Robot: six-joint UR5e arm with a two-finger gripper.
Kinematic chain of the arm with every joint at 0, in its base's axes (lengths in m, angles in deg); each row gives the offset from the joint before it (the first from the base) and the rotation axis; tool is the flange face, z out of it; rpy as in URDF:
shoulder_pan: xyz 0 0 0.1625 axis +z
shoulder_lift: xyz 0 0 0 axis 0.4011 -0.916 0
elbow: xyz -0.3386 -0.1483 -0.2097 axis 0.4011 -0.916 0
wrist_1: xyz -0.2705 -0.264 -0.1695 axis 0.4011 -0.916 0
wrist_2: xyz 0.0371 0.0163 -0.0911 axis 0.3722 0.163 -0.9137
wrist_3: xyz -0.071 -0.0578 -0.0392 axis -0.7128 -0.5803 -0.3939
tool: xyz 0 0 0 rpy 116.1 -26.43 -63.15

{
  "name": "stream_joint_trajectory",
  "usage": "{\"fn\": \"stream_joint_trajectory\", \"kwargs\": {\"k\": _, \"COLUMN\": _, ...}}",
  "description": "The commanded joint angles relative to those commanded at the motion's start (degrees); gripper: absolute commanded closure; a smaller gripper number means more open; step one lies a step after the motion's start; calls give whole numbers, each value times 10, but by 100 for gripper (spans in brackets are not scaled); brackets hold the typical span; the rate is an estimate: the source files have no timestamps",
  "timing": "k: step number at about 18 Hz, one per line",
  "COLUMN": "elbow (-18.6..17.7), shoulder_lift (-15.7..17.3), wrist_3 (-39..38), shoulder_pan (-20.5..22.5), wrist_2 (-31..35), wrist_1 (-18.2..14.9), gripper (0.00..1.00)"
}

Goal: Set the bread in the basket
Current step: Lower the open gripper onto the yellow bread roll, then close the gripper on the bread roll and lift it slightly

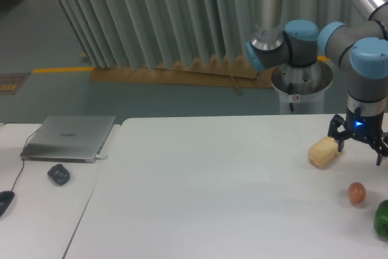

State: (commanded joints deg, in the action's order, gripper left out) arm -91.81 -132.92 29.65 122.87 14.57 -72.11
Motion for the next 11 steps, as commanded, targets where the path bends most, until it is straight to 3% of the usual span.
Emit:
{"fn": "stream_joint_trajectory", "kwargs": {"k": 5, "elbow": -6, "shoulder_lift": 5, "wrist_3": -2, "shoulder_pan": -6, "wrist_2": 8, "wrist_1": 4, "gripper": 0}}
{"fn": "stream_joint_trajectory", "kwargs": {"k": 11, "elbow": -14, "shoulder_lift": -4, "wrist_3": -20, "shoulder_pan": -64, "wrist_2": 23, "wrist_1": 0, "gripper": 0}}
